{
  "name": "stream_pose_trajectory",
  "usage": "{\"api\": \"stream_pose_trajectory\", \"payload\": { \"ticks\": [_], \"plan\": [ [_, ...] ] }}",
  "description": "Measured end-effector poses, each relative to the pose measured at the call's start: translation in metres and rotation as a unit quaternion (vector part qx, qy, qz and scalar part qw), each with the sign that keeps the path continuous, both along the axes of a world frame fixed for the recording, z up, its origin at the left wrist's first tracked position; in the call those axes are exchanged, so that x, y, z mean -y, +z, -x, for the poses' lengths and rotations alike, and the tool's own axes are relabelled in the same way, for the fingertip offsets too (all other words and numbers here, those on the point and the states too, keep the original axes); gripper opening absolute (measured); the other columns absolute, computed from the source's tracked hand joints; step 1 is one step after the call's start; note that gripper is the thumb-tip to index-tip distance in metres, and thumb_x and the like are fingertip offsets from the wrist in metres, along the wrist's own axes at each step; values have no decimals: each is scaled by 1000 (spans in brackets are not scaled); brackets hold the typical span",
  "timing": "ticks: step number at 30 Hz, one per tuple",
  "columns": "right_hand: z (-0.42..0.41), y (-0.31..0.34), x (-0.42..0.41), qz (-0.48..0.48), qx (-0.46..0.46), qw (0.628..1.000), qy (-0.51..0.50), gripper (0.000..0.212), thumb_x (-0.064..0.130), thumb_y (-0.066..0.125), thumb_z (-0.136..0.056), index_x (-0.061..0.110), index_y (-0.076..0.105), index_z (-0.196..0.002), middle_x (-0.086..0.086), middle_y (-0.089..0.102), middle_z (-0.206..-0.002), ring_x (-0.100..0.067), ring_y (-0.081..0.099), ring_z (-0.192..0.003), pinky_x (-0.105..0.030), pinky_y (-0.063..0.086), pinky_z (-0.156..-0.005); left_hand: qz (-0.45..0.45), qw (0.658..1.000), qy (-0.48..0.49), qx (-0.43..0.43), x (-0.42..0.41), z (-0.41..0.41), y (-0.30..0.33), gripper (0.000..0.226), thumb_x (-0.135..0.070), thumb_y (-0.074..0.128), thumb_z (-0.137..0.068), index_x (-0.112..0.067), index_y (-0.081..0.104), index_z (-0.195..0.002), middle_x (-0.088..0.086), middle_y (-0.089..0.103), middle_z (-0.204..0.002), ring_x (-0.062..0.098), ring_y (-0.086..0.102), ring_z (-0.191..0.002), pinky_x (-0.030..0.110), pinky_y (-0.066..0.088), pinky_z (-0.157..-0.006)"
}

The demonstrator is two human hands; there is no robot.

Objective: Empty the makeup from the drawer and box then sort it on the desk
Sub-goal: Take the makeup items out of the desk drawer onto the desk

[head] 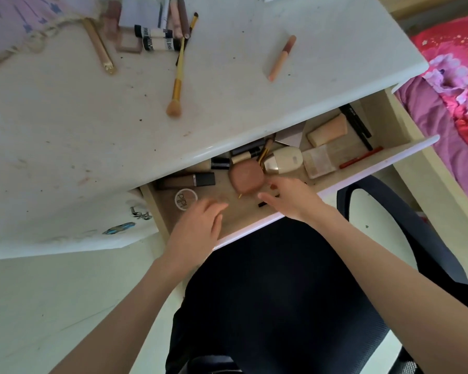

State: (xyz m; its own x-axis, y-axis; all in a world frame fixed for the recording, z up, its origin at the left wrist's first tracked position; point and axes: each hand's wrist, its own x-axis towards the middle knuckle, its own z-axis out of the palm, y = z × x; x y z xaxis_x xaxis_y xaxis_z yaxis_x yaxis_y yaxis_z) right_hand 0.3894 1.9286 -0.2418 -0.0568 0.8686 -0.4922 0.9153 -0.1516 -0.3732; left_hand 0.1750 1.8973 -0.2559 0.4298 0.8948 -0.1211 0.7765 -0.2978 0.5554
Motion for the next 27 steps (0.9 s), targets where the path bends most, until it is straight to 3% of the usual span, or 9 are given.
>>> {"api": "stream_pose_trajectory", "payload": {
  "ticks": [2,6,9,12,15,17,22,24,27],
  "plan": [
    [12,-9,-15,5,0,999,-53,44,33,52,-92,8,46,-128,-13,55,-124,-30,53,-111,-35,44,-83,-7,996,9,-86,-17,3,-6,44,-4,50,-87,-10,47,-130,14,47,-131,32,45,-116,44,39,-94],
    [32,-32,-34,29,-10,988,-153,54,22,57,-89,-1,35,-133,-21,45,-130,-36,49,-115,-38,43,-90,30,962,0,-271,-40,-1,-15,76,1,48,-83,-9,9,-147,14,7,-153,32,8,-140,44,9,-114],
    [44,-40,-43,32,-37,973,-225,70,21,66,-84,-2,27,-137,-22,38,-136,-36,46,-121,-38,42,-95,-26,947,10,-320,-50,-3,-23,79,2,58,-76,-10,19,-145,15,23,-145,35,24,-134,49,19,-110],
    [51,-46,-50,48,-86,955,-278,79,18,70,-82,-2,20,-141,-20,34,-141,-33,43,-125,-31,41,-96,-102,942,21,-318,-60,1,-34,63,2,77,-50,-9,63,-110,15,60,-99,35,59,-89,41,51,-75],
    [50,-47,-49,71,-107,953,-274,72,16,64,-86,1,23,-143,-18,39,-139,-30,45,-124,-28,42,-93,-119,943,5,-310,-62,3,-40,44,2,79,-43,-9,68,-84,11,60,-78,31,60,-69,32,50,-55],
    [48,-43,-47,60,-101,962,-248,60,12,57,-87,1,30,-140,-18,45,-135,-32,48,-120,-31,43,-92,-103,949,-8,-297,-60,3,-36,42,2,80,-44,-10,69,-82,9,60,-75,27,60,-65,29,48,-48],
    [36,-13,-34,36,-113,973,-198,45,16,56,-89,5,41,-130,-12,55,-123,-29,53,-111,-31,43,-81,-28,979,-39,-196,-48,3,-19,53,1,70,-72,-6,54,-122,13,59,-109,29,58,-99,39,51,-75],
    [30,2,-23,18,-148,965,-214,48,23,58,-89,10,41,-133,-1,54,-115,-20,53,-105,-25,41,-79,-3,991,-24,-132,-45,7,-11,52,-7,62,-84,-5,44,-133,13,54,-119,27,53,-109,35,45,-89],
    [28,23,-8,-8,-228,943,-242,33,28,61,-88,18,52,-118,11,56,-98,-11,53,-89,-18,41,-67,15,1000,1,-12,-42,10,6,52,-13,55,-90,-3,36,-138,15,51,-122,28,50,-110,27,38,-93]
  ]
}}
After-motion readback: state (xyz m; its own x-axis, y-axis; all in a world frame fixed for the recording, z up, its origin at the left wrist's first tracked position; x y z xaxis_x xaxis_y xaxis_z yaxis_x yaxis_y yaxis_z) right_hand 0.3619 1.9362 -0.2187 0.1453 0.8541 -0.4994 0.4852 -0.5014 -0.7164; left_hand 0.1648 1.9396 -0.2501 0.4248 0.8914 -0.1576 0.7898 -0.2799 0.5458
